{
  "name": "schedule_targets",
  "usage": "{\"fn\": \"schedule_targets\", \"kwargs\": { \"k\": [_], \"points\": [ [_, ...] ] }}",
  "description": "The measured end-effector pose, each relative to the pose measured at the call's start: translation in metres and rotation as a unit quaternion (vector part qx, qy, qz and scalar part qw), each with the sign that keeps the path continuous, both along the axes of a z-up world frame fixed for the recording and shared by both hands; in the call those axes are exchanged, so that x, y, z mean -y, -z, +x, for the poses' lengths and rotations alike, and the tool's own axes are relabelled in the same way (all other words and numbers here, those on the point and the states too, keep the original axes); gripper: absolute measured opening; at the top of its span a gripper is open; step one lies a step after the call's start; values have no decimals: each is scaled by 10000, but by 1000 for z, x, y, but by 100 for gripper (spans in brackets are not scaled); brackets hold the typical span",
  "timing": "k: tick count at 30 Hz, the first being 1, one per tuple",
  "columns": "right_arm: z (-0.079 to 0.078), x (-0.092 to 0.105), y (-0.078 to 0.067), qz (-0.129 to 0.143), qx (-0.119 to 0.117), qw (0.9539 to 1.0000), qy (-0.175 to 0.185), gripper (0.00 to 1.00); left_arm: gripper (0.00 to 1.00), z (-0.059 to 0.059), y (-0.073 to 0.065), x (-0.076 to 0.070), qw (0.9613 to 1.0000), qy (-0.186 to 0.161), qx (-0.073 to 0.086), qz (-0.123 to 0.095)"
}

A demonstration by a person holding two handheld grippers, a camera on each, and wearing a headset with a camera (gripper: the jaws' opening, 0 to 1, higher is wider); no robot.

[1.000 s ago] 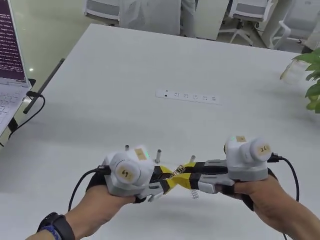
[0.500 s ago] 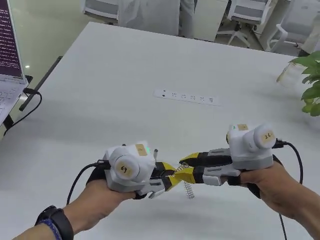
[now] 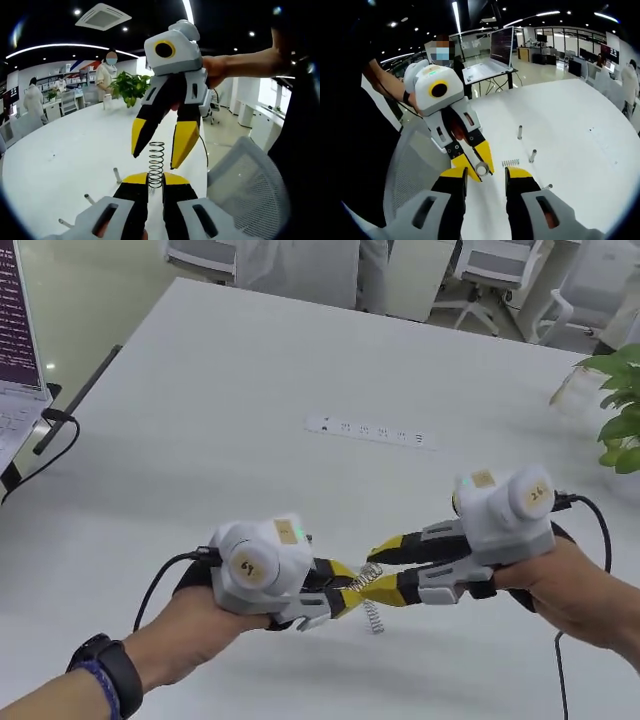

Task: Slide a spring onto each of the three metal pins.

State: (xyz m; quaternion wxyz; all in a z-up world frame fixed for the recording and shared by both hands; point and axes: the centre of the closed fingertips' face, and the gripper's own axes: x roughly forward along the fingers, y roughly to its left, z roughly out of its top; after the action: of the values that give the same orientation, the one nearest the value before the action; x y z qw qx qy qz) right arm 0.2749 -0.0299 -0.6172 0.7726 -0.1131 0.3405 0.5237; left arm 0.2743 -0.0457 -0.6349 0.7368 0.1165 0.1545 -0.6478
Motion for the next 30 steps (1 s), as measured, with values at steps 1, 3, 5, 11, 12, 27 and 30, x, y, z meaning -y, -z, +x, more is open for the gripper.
{"fn": "schedule_targets", "kwargs": {
  "k": [1,3,5,11,12,27,30],
  "points": [
    [-1,0,0,-24,-8,10000,-53,28,2,0,0,0,10000,17,7,-2],
    [-3,0,-1,-95,-5,9998,-194,29,2,-1,-1,1,10000,64,12,-11],
    [-4,0,0,-216,-3,9993,-317,29,2,-2,-2,2,10000,95,21,-24],
    [-9,-1,-2,-461,2,9964,-710,27,2,-6,-6,7,9997,219,62,-86],
    [-10,-1,-3,-491,2,9958,-777,25,2,-6,-6,7,9997,223,64,-92],
    [-18,2,-4,-1156,38,9794,-1653,18,2,-10,-11,13,9991,363,135,-148],
    [-21,0,-3,-1258,48,9760,-1777,18,2,-11,-11,14,9990,390,153,-130]
  ]
}}
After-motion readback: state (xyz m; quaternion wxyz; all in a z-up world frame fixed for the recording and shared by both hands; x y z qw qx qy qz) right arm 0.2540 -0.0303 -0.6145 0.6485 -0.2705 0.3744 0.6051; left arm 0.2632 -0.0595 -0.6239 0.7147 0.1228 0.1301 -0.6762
